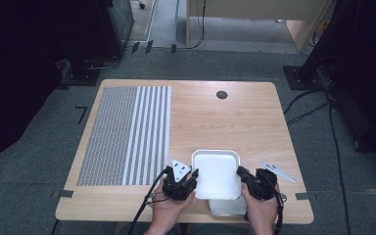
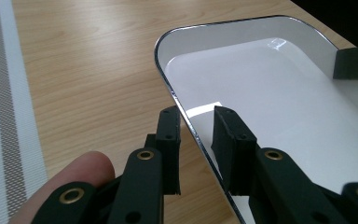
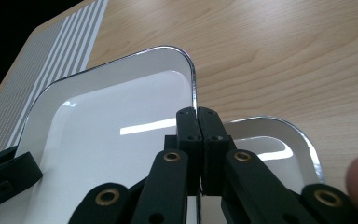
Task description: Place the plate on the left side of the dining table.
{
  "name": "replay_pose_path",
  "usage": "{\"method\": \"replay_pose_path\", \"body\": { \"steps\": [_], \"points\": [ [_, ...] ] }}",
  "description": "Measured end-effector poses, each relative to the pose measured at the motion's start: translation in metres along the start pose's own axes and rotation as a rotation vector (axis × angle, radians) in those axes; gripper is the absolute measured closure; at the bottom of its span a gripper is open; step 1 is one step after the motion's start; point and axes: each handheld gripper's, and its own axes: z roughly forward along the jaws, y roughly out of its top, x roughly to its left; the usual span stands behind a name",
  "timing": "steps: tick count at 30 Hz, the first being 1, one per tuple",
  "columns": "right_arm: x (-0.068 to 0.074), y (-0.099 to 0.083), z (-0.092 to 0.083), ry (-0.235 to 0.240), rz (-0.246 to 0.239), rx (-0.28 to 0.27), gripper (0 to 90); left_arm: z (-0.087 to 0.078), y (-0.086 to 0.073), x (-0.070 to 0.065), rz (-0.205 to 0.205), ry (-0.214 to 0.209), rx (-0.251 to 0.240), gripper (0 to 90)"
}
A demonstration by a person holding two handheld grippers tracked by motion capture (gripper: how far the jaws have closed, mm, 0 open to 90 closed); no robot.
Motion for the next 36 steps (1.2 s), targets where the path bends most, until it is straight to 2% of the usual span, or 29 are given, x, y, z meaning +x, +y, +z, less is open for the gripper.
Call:
{"method": "replay_pose_path", "body": {
  "steps": [2, 5, 7, 9, 16, 17, 18, 20, 23, 25, 27, 28, 30, 31, 33, 34, 36],
  "points": [
    [0.008, 0.000, 0.005, 0.003, -0.005, 0.006, 89.8, -0.002, 0.001, 0.007, -0.007, 0.016, -0.005, 72.4],
    [0.014, 0.000, 0.009, 0.003, -0.008, 0.010, 89.8, -0.003, 0.002, 0.012, -0.007, 0.022, -0.003, 72.4],
    [0.021, 0.001, 0.014, 0.009, -0.008, 0.015, 89.8, -0.006, 0.003, 0.021, -0.012, 0.030, -0.007, 72.4],
    [0.026, 0.002, 0.018, 0.012, -0.009, 0.020, 89.7, -0.007, 0.004, 0.024, -0.014, 0.032, -0.007, 72.4],
    [0.049, 0.003, 0.032, 0.026, -0.028, 0.028, 89.7, -0.015, 0.004, 0.048, -0.044, 0.063, -0.014, 72.6],
    [0.049, 0.003, 0.032, 0.026, -0.028, 0.028, 89.7, -0.015, 0.004, 0.048, -0.044, 0.063, -0.014, 72.6],
    [0.057, 0.003, 0.036, 0.028, -0.035, 0.031, 89.7, -0.017, 0.004, 0.055, -0.051, 0.072, -0.017, 72.8],
    [0.063, 0.002, 0.040, 0.031, -0.041, 0.032, 89.8, -0.020, 0.005, 0.063, -0.061, 0.080, -0.016, 73.1],
    [0.070, 0.002, 0.045, 0.033, -0.043, 0.036, 89.8, -0.021, 0.006, 0.069, -0.066, 0.087, -0.016, 73.6],
    [0.080, 0.002, 0.052, 0.042, -0.043, 0.040, 89.8, -0.024, 0.007, 0.082, -0.084, 0.098, -0.019, 74.1],
    [0.086, 0.001, 0.057, 0.045, -0.043, 0.048, 89.7, -0.024, 0.007, 0.085, -0.087, 0.103, -0.020, 74.4],
    [0.086, 0.001, 0.057, 0.045, -0.043, 0.048, 89.7, -0.025, 0.008, 0.090, -0.089, 0.108, -0.021, 74.4],
    [0.097, -0.001, 0.066, 0.054, -0.046, 0.055, 89.8, -0.027, 0.009, 0.102, -0.103, 0.120, -0.025, 75.0],
    [0.097, -0.001, 0.066, 0.054, -0.046, 0.055, 89.8, -0.027, 0.009, 0.102, -0.103, 0.120, -0.025, 75.2],
    [0.107, -0.003, 0.075, 0.055, -0.044, 0.061, 89.8, -0.028, 0.010, 0.114, -0.127, 0.123, -0.022, 75.4],
    [0.107, -0.003, 0.075, 0.055, -0.044, 0.061, 89.8, -0.028, 0.010, 0.114, -0.127, 0.123, -0.022, 75.4],
    [0.118, -0.002, 0.083, 0.056, -0.046, 0.064, 89.8, -0.030, 0.011, 0.127, -0.133, 0.130, -0.020, 75.5]
  ]
}}
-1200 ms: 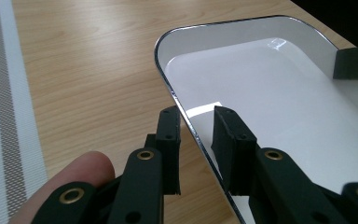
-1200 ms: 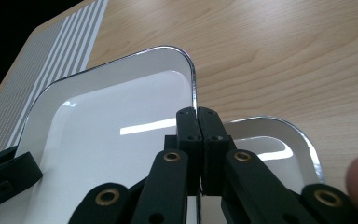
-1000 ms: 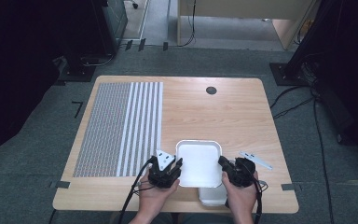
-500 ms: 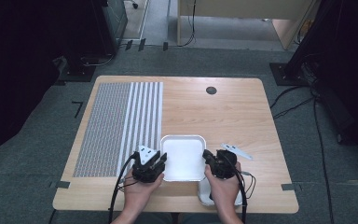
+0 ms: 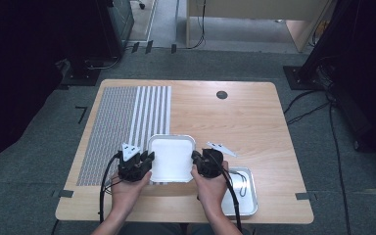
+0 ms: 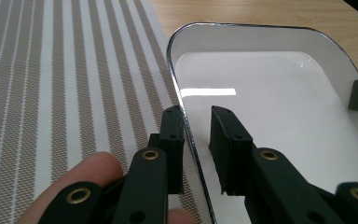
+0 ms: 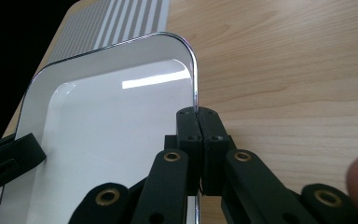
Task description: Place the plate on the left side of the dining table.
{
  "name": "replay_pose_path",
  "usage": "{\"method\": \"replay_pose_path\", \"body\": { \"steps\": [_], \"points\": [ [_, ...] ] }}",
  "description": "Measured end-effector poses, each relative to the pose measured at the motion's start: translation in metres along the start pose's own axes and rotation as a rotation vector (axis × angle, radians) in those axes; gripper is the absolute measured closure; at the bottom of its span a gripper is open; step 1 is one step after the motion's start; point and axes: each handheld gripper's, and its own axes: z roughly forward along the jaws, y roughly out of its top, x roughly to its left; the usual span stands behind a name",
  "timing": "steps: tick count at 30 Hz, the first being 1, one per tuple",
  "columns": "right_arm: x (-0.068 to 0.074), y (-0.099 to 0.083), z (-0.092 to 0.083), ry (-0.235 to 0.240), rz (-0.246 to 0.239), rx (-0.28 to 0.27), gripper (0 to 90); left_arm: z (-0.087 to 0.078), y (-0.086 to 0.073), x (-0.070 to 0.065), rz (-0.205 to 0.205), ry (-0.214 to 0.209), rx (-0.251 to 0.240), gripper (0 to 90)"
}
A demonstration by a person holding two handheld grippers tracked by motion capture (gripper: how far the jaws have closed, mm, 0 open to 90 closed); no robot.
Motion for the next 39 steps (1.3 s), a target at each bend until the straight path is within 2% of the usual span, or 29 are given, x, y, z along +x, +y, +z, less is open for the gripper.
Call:
{"method": "replay_pose_path", "body": {
  "steps": [1, 3, 6, 7, 9, 14, 19, 23, 26, 29, 31, 33, 34, 35, 37, 39],
  "points": [
    [0.000, 0.000, 0.000, 0.000, 0.000, 0.000, 89.8, 0.000, 0.000, 0.000, 0.000, 0.000, 0.000, 75.8],
    [0.010, 0.001, 0.008, 0.009, 0.002, 0.008, 89.7, -0.001, 0.003, 0.012, -0.011, 0.015, -0.002, 76.1],
    [0.021, 0.002, 0.015, 0.011, -0.009, 0.009, 89.7, -0.001, 0.005, 0.018, -0.014, 0.024, -0.007, 76.2],
    [0.021, 0.002, 0.015, 0.011, -0.009, 0.009, 89.7, -0.001, 0.006, 0.022, -0.017, 0.028, -0.007, 76.2],
    [0.031, 0.004, 0.024, 0.013, -0.018, 0.015, 89.7, -0.001, 0.008, 0.032, -0.032, 0.038, -0.013, 76.5],
    [0.045, 0.007, 0.037, 0.018, -0.031, 0.020, 89.7, 0.000, 0.011, 0.050, -0.050, 0.051, -0.019, 76.6],
    [0.061, 0.010, 0.052, 0.017, -0.049, 0.019, 89.7, 0.002, 0.016, 0.067, -0.056, 0.070, -0.017, 76.6],
    [0.069, 0.011, 0.061, 0.022, -0.045, 0.028, 89.7, 0.004, 0.019, 0.078, -0.060, 0.094, -0.020, 76.7],
    [0.078, 0.011, 0.074, 0.025, -0.039, 0.043, 89.7, 0.010, 0.022, 0.091, -0.062, 0.128, -0.015, 77.0],
    [0.084, 0.011, 0.082, 0.027, -0.036, 0.057, 89.6, 0.014, 0.023, 0.097, -0.059, 0.145, -0.015, 77.7],
    [0.089, 0.012, 0.093, 0.027, -0.035, 0.069, 89.6, 0.019, 0.025, 0.107, -0.072, 0.161, -0.012, 79.1],
    [0.093, 0.012, 0.100, 0.023, -0.035, 0.075, 89.6, 0.021, 0.026, 0.110, -0.079, 0.164, -0.012, 80.3],
    [0.095, 0.012, 0.105, 0.016, -0.043, 0.076, 89.6, 0.027, 0.027, 0.118, -0.077, 0.170, 0.003, 80.8],
    [0.095, 0.012, 0.105, 0.016, -0.043, 0.076, 89.6, 0.027, 0.027, 0.118, -0.077, 0.170, 0.003, 81.2],
    [0.099, 0.013, 0.117, 0.006, -0.048, 0.079, 89.6, 0.035, 0.029, 0.127, -0.084, 0.178, 0.016, 81.6],
    [0.100, 0.013, 0.121, 0.003, -0.051, 0.079, 89.6, 0.038, 0.030, 0.130, -0.089, 0.179, 0.019, 81.9]
  ]
}}
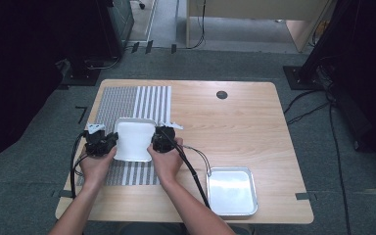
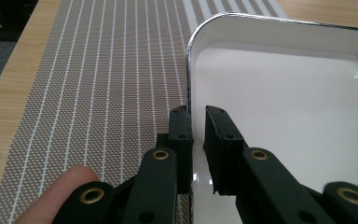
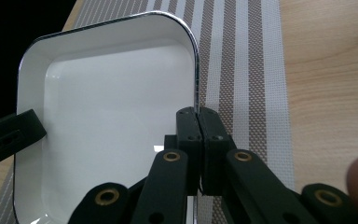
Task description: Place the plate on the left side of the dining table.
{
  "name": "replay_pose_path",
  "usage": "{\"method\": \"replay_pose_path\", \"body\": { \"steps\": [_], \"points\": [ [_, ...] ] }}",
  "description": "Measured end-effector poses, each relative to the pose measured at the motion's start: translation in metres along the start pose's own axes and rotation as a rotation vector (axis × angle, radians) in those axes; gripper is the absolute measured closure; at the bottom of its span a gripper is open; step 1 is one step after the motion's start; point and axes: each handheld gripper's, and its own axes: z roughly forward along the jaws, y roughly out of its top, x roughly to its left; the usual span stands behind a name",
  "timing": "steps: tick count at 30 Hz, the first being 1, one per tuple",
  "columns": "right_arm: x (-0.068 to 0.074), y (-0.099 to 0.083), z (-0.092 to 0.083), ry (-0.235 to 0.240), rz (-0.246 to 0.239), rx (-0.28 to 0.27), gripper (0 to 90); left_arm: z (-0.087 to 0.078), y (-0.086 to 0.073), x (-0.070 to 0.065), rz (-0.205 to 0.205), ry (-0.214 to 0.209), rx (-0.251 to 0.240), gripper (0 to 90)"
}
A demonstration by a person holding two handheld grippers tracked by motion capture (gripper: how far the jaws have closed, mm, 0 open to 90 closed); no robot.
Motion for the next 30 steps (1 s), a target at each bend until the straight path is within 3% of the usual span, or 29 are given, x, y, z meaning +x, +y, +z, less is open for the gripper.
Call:
{"method": "replay_pose_path", "body": {
  "steps": [5, 7, 9, 13, 17, 20, 25, 26, 30],
  "points": [
    [0.005, 0.006, 0.022, -0.007, -0.007, -0.001, 89.4, 0.016, 0.005, 0.011, -0.022, 0.008, 0.006, 82.6],
    [0.005, 0.007, 0.027, -0.010, -0.016, -0.001, 89.3, 0.024, 0.008, 0.014, -0.004, 0.024, 0.021, 82.4],
    [0.006, 0.009, 0.036, -0.010, -0.020, -0.001, 88.9, 0.030, 0.010, 0.017, -0.013, 0.030, 0.029, 82.7],
    [0.006, 0.014, 0.053, -0.010, -0.010, 0.000, 88.7, 0.045, 0.009, 0.025, -0.062, 0.033, 0.040, 83.1],
    [0.004, 0.016, 0.064, -0.014, 0.013, 0.009, 88.2, 0.051, 0.008, 0.029, -0.075, 0.028, 0.046, 82.8],
    [0.002, 0.015, 0.067, -0.008, 0.010, 0.006, 87.2, 0.053, 0.007, 0.030, -0.066, 0.018, 0.052, 77.1],
    [0.001, 0.013, 0.066, 0.011, -0.036, -0.009, 76.3, 0.045, 0.005, 0.032, -0.074, -0.013, 0.062, 67.1],
    [0.002, 0.011, 0.060, -0.015, -0.067, -0.016, 74.1, 0.040, 0.004, 0.033, -0.081, -0.017, 0.066, 64.1],
    [0.000, 0.008, 0.052, -0.022, -0.061, 0.006, 71.9, 0.029, 0.001, 0.036, -0.094, -0.024, 0.086, 64.0]
  ]
}}
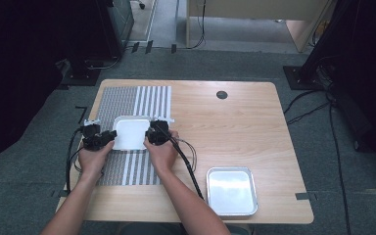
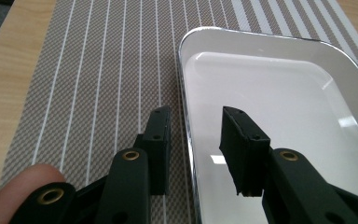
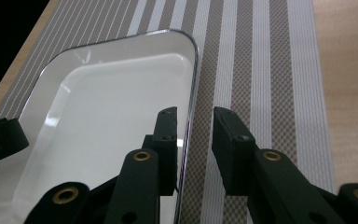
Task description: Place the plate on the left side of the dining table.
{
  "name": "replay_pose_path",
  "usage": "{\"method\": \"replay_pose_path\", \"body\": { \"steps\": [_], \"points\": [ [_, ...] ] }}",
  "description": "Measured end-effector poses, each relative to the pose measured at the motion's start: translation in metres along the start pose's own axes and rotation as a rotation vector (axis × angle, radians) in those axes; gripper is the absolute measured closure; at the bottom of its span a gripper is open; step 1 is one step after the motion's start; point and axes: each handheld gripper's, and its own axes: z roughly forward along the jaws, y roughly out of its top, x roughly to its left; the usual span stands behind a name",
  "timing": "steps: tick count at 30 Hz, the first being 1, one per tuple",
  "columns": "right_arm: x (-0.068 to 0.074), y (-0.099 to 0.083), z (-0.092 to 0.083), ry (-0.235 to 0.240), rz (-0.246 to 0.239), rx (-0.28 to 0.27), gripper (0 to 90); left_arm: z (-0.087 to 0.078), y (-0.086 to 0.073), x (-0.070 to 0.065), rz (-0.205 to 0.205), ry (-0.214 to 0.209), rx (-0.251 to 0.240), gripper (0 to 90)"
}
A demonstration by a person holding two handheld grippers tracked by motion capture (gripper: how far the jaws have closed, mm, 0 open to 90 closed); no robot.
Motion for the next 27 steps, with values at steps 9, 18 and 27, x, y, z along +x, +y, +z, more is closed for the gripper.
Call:
{"method": "replay_pose_path", "body": {
  "steps": [9, 18, 27],
  "points": [
    [0.003, -0.010, -0.005, 0.009, 0.044, 0.077, 86.6, -0.002, -0.007, -0.009, 0.057, 0.022, 0.051, 77.6],
    [0.002, -0.008, 0.001, 0.004, 0.132, 0.048, 88.7, 0.008, -0.001, -0.008, 0.038, 0.040, 0.036, 84.5],
    [0.004, -0.004, 0.008, 0.020, 0.149, 0.032, 87.9, 0.016, 0.007, -0.005, 0.004, 0.064, 0.020, 84.9]
  ]
}}
